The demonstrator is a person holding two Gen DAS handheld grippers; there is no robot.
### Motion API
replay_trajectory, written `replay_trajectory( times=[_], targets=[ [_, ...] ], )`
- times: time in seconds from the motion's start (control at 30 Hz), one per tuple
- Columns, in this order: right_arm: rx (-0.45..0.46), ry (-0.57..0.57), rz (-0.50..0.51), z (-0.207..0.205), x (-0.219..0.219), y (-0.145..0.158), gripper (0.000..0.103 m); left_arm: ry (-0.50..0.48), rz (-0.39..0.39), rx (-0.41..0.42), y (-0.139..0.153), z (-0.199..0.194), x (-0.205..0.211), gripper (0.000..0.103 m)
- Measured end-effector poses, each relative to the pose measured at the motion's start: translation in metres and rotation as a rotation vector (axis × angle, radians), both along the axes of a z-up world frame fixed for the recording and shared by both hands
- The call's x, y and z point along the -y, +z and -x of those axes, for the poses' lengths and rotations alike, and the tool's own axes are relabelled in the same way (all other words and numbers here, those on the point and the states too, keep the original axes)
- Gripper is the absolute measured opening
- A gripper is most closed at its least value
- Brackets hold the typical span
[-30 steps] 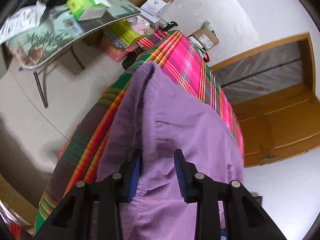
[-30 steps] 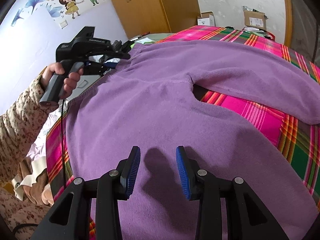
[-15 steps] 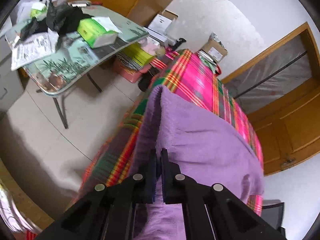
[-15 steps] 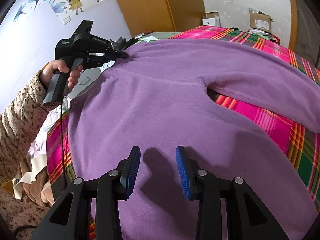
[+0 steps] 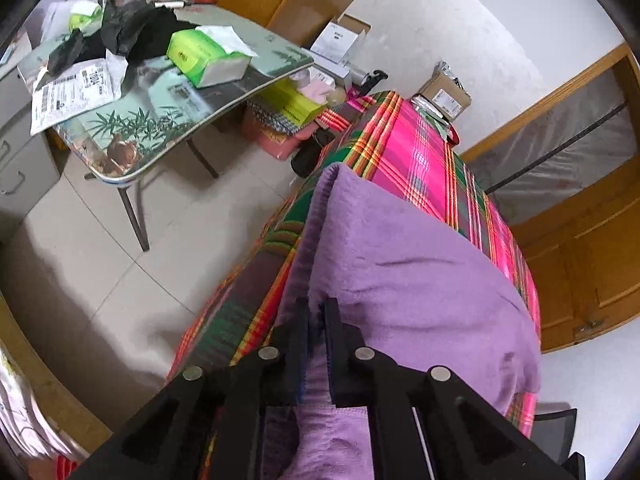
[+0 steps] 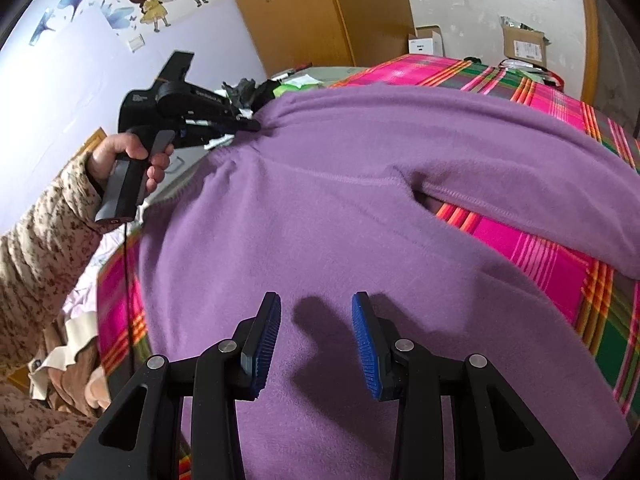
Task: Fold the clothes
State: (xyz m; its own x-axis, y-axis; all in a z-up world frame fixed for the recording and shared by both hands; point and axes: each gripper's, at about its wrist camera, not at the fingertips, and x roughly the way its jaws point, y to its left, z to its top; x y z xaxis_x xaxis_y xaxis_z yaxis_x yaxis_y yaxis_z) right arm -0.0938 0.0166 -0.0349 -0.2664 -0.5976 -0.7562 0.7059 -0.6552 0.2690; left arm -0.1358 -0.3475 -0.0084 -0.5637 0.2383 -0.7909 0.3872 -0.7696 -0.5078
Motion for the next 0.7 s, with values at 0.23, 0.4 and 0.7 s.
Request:
replay_trajectory(
  times=[0.23,0.4,0.7],
  targets=[
    [-0.092,-0.010,-0.020,0.008,-0.023,0.028,0.039,-0.017,0.073,-0.019,0.028,-0.004,-0.009,0.010],
    [-0.186,-0.027,-0.070,0.027,-0.031,0.048,0.039,-0.113,0.092,-0.042,0.045,0.010,-0.030,0.010],
    [-0.216,-0.071,-0.116,0.104,-0.025,0.058,0.039,-0.258,0.080,-0.014,0.042,0.078,-0.071,0.010]
  ],
)
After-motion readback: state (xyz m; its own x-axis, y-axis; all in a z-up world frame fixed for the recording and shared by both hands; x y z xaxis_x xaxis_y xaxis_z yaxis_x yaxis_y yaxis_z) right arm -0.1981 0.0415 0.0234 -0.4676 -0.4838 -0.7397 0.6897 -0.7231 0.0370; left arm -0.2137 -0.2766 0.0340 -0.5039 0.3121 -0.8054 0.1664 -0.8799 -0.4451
